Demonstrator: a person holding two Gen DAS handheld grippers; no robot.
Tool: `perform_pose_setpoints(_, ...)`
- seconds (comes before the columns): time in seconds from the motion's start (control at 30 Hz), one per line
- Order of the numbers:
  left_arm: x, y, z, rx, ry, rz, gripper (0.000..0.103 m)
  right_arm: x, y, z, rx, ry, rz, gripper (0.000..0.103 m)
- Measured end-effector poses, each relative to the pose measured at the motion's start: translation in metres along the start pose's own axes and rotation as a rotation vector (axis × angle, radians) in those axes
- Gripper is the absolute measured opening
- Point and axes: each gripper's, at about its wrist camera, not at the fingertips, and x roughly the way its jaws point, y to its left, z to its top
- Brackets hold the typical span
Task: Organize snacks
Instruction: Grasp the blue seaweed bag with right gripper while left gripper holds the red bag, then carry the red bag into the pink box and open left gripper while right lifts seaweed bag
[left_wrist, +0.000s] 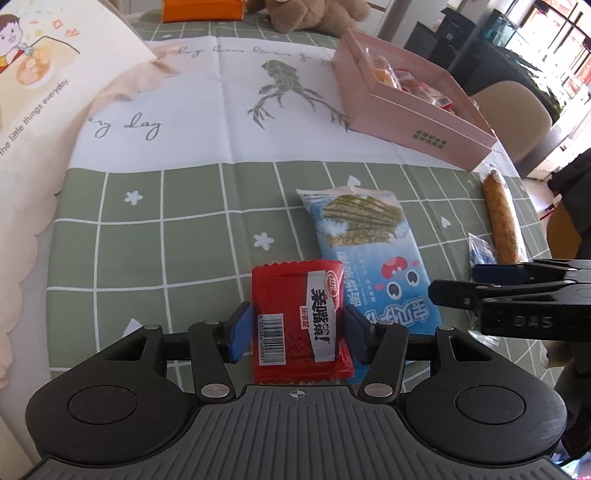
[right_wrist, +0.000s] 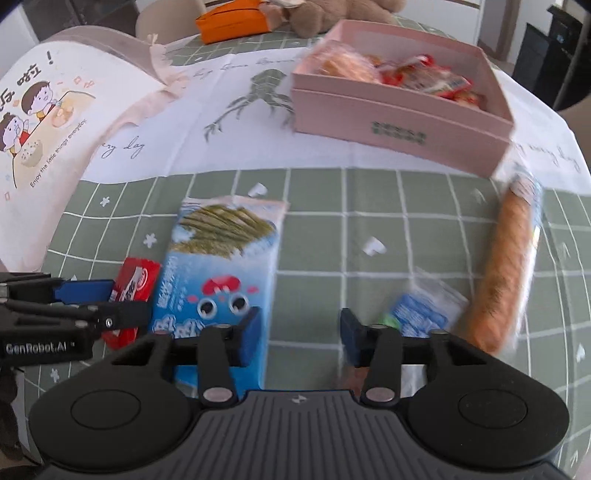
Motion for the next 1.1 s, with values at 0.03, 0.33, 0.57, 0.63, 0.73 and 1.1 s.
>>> perform_pose_setpoints(0.03,-0.001,0.000,-0.001,0.001,-0.004,0.012,0.059,-0.001,-0.002,-0.001,0.015,-0.009,0.006,0.074)
perform_pose_setpoints(0.33,-0.013,0.027,-0.007,-0.049,-0.018,0.106,0.059,0.018,0.032,0.013,0.018,-0.004,0.054,0.077)
perform_pose_setpoints(0.57,-0.016,0.029,-0.013,-0.050,-0.021,0.094,0.059,0.036,0.058,0.023,-0.027,-0.003,0.033,0.096)
perform_pose_setpoints(0.63,-0.016,0.028,-0.014,-0.050,-0.022,0.094,0.059,0.037,0.061,0.023,-0.040,-0.008,0.017,0.097)
perform_pose_setpoints(0.73,-0.015,0.027,-0.014,-0.046,-0.022,0.088,0.059,0.034,0.060,0.022,-0.046,-0.016,-0.015,0.084)
perform_pose_setpoints(1.1,-0.005,0.006,-0.008,0.014,-0.009,0.032,0.059,0.006,0.006,-0.011,0.018,0.023,-0.050,0.084)
